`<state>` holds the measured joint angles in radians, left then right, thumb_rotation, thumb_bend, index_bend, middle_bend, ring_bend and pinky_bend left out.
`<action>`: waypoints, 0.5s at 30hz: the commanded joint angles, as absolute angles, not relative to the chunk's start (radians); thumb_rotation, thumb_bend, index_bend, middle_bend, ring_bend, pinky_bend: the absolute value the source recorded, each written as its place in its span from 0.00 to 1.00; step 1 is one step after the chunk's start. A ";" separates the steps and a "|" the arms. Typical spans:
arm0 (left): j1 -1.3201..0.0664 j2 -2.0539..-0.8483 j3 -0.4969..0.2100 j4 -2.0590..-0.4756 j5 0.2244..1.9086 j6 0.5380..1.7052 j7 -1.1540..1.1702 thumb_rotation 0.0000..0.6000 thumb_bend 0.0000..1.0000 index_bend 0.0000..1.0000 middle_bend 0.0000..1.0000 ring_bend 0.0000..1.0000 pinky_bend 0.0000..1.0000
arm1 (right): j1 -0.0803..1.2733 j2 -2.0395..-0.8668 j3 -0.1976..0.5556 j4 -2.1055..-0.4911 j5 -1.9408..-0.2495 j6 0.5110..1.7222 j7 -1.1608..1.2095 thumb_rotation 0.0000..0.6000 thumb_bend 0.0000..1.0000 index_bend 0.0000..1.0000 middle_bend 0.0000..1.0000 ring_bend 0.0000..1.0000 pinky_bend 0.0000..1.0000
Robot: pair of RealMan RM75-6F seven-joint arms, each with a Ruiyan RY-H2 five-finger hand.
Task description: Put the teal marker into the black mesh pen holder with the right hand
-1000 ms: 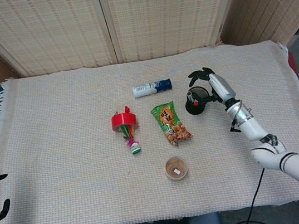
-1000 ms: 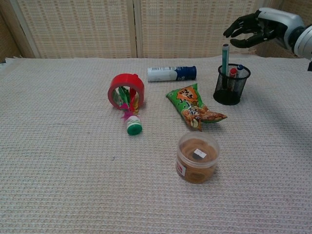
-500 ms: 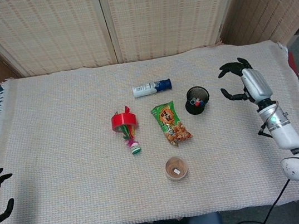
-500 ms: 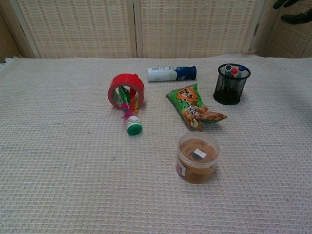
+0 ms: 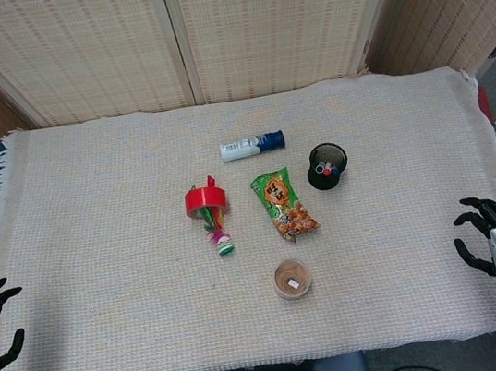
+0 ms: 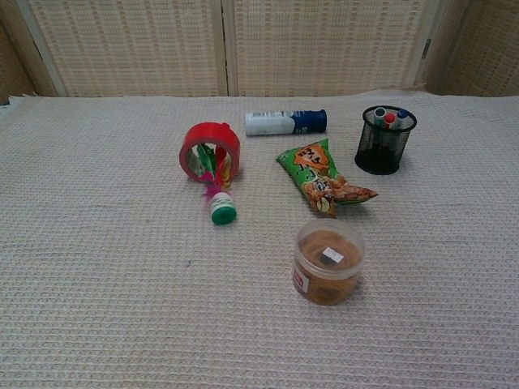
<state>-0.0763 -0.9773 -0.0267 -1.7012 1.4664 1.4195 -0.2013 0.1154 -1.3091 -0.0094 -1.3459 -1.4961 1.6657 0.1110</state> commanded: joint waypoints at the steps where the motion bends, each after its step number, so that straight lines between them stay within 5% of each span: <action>1: -0.075 -0.975 -0.026 -1.704 1.468 1.422 -0.199 1.00 0.40 0.22 0.05 0.00 0.12 | 0.077 -1.368 -0.020 -1.258 -1.497 1.676 0.156 1.00 0.27 0.47 0.25 0.24 0.00; 15: -0.075 -0.970 -0.022 -1.711 1.468 1.420 -0.195 1.00 0.40 0.22 0.05 0.00 0.12 | 0.073 -1.318 0.021 -1.310 -1.536 1.673 0.150 1.00 0.27 0.49 0.25 0.24 0.00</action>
